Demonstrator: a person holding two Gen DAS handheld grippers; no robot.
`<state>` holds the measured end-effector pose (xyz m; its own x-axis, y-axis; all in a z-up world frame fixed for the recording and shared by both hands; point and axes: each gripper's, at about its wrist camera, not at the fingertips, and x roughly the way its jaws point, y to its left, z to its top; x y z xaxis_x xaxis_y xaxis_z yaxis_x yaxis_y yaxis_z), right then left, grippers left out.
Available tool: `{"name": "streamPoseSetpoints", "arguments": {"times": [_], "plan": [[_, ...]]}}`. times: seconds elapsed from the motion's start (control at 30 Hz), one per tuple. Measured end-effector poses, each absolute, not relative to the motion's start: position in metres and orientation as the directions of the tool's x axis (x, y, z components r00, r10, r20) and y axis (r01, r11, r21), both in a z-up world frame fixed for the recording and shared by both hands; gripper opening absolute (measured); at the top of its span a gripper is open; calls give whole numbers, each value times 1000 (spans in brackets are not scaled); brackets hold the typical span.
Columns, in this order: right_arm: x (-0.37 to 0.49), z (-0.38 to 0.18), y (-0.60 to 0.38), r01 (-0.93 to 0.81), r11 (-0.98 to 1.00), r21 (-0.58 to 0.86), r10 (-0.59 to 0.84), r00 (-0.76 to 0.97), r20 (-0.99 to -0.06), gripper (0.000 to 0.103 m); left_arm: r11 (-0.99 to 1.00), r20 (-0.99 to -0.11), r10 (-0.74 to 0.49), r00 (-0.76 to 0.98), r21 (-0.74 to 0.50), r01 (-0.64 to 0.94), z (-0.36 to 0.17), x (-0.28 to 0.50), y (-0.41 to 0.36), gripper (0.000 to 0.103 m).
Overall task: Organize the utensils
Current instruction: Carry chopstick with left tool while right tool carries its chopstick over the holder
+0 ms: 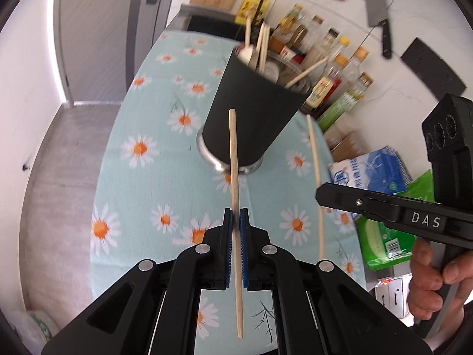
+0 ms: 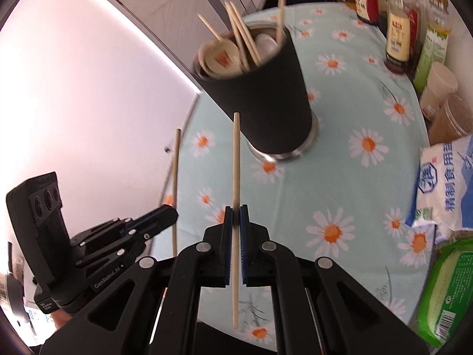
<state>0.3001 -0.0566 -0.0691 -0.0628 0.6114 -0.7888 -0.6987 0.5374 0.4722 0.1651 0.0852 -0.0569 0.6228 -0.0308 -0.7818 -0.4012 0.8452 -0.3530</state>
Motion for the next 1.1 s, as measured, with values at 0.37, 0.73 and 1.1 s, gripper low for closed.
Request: {"name": "streamPoseSetpoints", "arguments": {"times": [0.37,0.73,1.1], "plan": [[307,-28,-38,-725,485,490,743,46,-668,6,891,-660,-36,751,-362,-275,-7,178,109,4],[326,8,-36,-746,467,474,826,176,-536,6,920,-542,-51,839,-351,-171,27,201,120,4],[354,32,-30,-766,494,411,837,290,-465,6,953,-383,-76,920,-299,-46,53,231,124,4]]}}
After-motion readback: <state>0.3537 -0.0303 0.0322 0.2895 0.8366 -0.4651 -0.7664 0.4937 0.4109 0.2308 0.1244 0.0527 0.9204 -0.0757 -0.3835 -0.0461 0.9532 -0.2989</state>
